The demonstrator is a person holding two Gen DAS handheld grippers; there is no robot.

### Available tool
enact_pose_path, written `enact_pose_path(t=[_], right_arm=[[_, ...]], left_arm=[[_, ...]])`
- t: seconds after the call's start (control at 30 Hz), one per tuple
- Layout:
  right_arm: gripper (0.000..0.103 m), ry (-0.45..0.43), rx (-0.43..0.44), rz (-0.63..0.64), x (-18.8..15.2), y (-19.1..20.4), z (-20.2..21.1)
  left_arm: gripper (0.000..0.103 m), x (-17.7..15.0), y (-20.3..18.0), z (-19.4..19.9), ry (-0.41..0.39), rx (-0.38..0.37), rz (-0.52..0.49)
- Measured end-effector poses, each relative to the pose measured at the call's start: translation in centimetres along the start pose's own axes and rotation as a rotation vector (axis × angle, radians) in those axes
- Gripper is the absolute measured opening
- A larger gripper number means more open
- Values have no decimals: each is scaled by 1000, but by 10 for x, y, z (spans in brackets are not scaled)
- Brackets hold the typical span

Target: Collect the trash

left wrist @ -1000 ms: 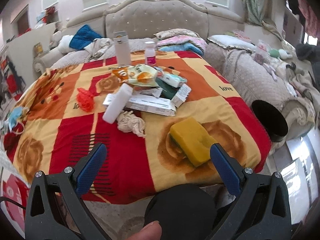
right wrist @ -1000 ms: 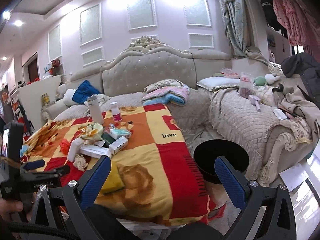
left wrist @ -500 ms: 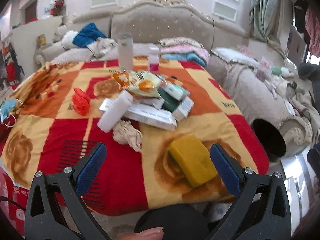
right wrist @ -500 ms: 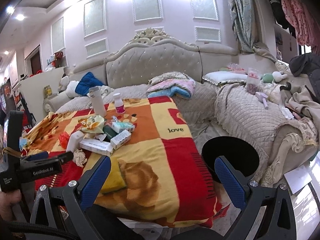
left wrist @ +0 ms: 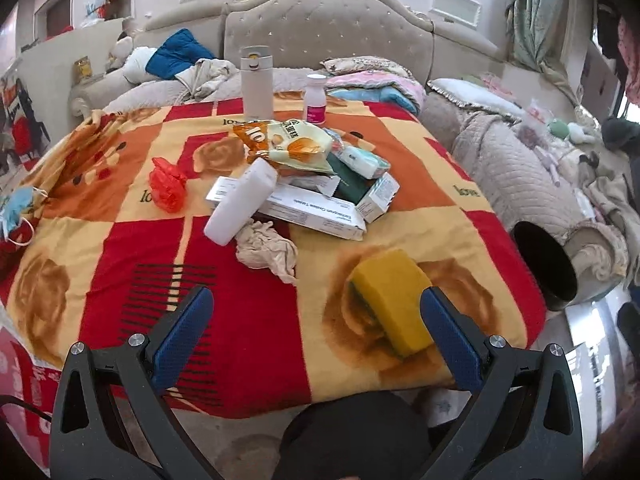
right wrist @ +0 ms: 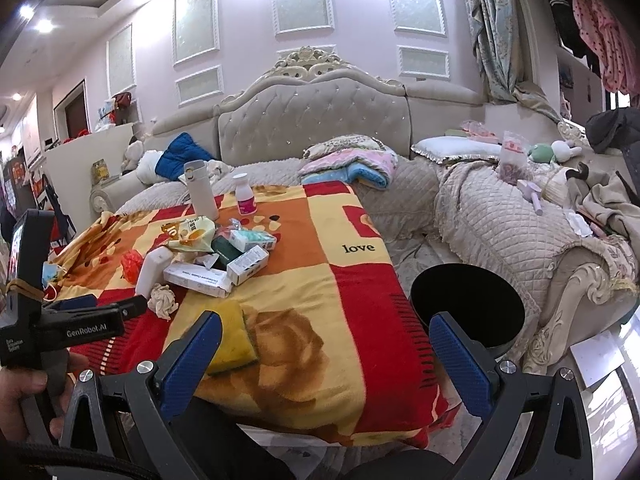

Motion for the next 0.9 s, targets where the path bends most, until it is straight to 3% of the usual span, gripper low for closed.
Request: enact_pose_path(t=[0.33,0.8,0.9], right_arm=[[103,-2,11,1,-1,3,0],[103,-20,2,-1,1,3,5],[103,-17,5,-2,0,3,5]], left_arm=[[103,-3,0,-4,18,61,-25],[103,-5,0,-1,1,33,-14],[103,-5,1,0,-1,-4,-10]])
Point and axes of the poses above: each gripper's, at about its wrist camera, not at the fingertips, and z roughly against the way its jaws point, y to its left, x to its top, the point moved 2 cm from there along -z, roughly the way its jaws point, and after that the axes turned 3 degrees about -y, right-handed, at the moved point
